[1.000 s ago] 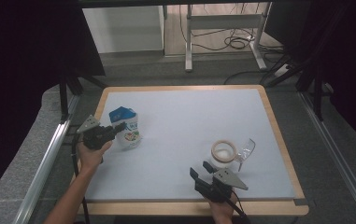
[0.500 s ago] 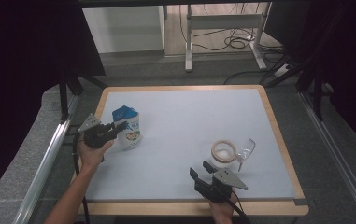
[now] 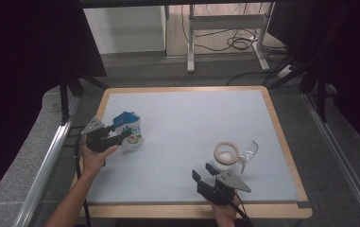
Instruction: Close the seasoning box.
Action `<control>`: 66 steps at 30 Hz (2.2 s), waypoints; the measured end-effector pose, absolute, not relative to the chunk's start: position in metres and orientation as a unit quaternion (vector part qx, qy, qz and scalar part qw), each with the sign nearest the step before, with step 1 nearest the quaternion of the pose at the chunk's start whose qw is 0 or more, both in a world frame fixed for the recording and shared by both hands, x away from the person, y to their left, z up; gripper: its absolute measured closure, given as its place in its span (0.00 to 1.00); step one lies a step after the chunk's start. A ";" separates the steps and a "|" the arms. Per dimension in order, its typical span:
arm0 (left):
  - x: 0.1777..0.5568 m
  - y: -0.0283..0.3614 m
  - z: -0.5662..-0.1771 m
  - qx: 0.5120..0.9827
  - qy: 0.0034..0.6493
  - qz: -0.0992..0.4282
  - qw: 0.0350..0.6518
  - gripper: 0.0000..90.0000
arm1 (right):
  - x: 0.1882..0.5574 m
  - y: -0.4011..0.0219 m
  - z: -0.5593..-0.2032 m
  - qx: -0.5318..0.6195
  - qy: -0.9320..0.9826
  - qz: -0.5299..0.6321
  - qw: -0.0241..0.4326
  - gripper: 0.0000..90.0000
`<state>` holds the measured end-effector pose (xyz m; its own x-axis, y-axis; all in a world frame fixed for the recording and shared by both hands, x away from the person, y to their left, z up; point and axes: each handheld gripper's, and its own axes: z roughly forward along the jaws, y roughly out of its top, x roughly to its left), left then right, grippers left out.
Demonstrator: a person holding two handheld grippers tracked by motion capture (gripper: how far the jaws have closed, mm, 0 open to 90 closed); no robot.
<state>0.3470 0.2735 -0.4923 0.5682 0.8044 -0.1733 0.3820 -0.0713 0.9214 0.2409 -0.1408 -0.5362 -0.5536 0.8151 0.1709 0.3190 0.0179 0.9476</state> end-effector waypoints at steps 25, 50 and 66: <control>0.318 0.269 -0.517 0.731 0.428 0.194 0.495 0.24 | 0.209 -0.205 -0.495 0.346 0.698 0.559 0.285 1.00; 0.295 0.258 -0.532 0.748 0.421 0.206 0.470 0.23 | 0.240 -0.272 -0.475 0.412 0.646 0.563 0.311 1.00; 0.294 0.254 -0.539 0.748 0.423 0.201 0.470 0.23 | 0.279 -0.223 -0.472 0.382 0.698 0.548 0.258 1.00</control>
